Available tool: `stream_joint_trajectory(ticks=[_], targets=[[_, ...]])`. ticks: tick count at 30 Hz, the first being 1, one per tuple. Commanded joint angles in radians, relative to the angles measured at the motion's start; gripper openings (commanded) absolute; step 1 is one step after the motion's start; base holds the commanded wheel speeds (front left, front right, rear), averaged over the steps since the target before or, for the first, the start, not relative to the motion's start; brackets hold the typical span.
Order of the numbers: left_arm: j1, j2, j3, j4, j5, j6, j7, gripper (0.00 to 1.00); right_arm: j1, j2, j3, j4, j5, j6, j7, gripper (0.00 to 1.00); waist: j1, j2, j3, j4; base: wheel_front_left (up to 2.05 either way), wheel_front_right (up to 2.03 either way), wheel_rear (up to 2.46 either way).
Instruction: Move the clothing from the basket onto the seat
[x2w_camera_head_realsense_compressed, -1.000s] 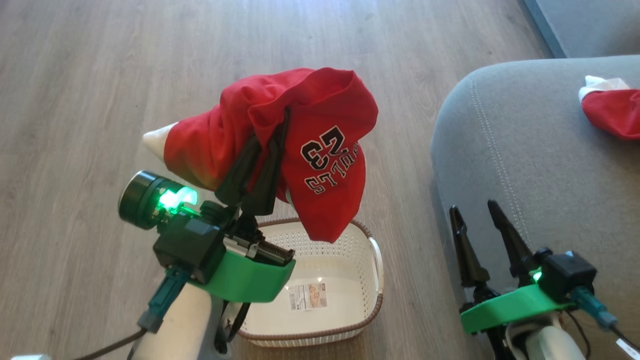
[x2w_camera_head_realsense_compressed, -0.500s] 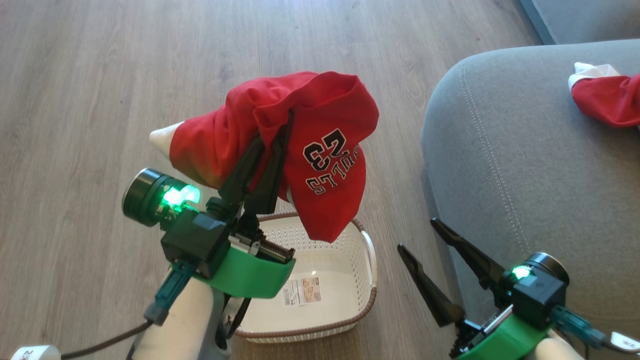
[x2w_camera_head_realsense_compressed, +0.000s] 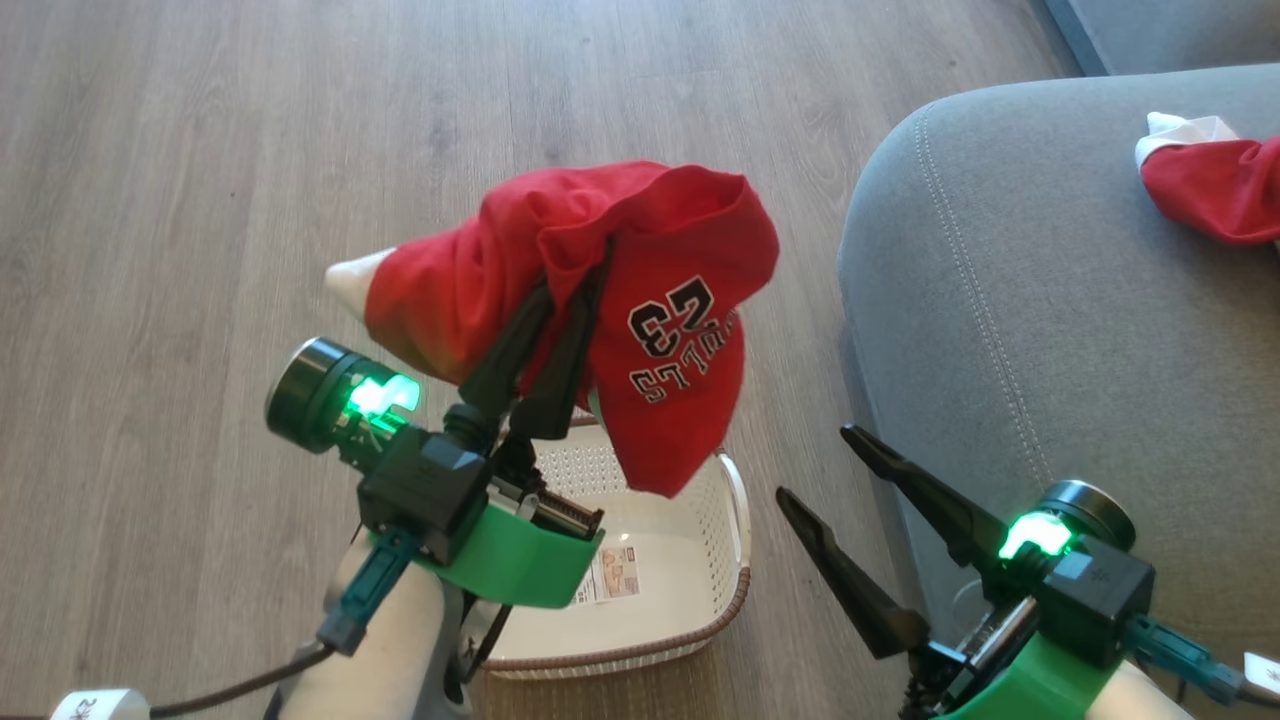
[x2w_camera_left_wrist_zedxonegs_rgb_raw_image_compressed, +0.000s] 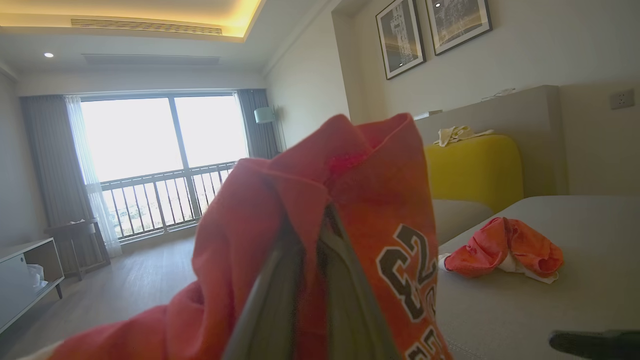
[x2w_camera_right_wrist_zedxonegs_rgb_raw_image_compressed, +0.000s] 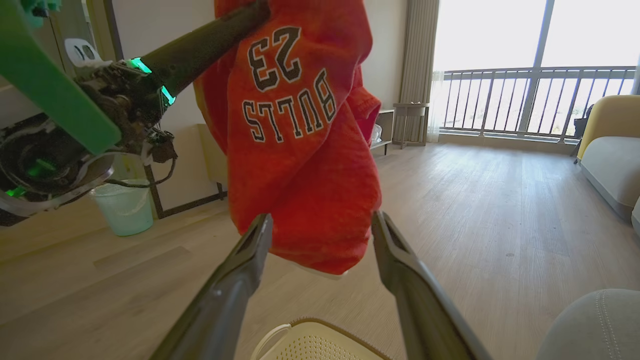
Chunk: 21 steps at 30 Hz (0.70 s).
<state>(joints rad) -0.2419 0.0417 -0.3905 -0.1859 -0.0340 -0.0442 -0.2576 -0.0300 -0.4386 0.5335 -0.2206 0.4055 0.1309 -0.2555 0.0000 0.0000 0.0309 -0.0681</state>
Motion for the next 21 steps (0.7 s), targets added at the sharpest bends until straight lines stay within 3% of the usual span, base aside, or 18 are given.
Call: stream_joint_trajectory(ticks=[1,21], targets=[[-0.051,0.009,0.025,-0.034,0.01,-0.006,-0.004,0.0,-0.036,0.002,0.01,-0.037,-0.005,0.0,-0.006,1.0,0.0,0.0,0.0,0.0,0.0,0.0,0.0],[-0.057,0.01,-0.118,-0.019,0.027,-0.04,-0.004,0.0,-0.079,0.028,0.0,-0.034,0.014,0.0,-0.006,1.0,0.0,0.0,0.008,0.028,0.0,0.0,0.0]])
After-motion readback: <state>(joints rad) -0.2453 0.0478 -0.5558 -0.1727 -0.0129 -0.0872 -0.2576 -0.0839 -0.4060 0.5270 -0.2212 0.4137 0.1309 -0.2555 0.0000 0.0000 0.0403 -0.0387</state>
